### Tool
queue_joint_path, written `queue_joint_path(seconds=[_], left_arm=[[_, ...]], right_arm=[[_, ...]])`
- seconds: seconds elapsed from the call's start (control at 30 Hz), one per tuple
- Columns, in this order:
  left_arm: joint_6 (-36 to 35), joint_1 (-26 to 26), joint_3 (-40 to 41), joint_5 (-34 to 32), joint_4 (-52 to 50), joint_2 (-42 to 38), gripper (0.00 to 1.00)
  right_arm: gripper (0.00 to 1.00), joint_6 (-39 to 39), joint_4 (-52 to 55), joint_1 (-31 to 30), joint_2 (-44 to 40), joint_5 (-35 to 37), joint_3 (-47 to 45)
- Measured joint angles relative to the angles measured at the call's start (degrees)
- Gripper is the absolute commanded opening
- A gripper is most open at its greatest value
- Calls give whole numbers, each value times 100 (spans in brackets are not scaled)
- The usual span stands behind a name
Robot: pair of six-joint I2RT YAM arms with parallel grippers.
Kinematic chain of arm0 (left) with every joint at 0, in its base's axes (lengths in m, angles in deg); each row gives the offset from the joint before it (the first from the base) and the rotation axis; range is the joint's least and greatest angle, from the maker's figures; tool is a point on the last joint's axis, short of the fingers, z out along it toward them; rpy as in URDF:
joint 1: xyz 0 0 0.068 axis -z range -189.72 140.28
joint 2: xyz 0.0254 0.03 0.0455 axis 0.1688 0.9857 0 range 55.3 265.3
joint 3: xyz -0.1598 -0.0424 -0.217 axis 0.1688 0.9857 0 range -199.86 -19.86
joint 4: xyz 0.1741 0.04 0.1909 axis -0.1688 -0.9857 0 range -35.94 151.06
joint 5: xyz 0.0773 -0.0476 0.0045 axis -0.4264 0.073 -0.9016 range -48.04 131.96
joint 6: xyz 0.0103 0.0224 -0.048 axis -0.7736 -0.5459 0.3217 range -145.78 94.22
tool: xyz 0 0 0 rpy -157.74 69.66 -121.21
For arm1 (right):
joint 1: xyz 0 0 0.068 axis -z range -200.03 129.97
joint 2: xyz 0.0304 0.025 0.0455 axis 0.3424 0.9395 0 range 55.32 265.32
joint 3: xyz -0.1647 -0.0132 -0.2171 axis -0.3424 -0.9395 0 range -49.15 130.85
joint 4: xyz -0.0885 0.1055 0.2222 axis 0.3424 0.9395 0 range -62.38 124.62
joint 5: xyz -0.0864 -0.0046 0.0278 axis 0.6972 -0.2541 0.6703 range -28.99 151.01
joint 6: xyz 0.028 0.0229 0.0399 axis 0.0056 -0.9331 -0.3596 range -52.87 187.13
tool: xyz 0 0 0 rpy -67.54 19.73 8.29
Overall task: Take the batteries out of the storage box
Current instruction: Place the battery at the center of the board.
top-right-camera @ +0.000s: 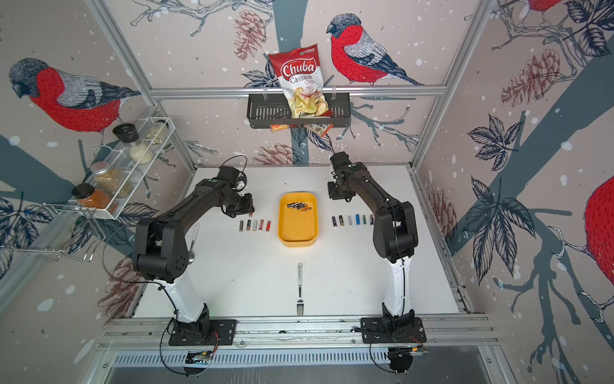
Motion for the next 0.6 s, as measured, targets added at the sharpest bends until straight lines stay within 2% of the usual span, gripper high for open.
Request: queue_joint_path(seconds=[0.27, 0.6], left_arm=[[-337, -706, 688, -173, 94, -251, 18], [-546, -844, 1097, -417, 411, 2, 18]], right_arm=[[32, 0, 59, -2, 0, 4, -9], [32, 0, 105, 0, 0, 48, -9]])
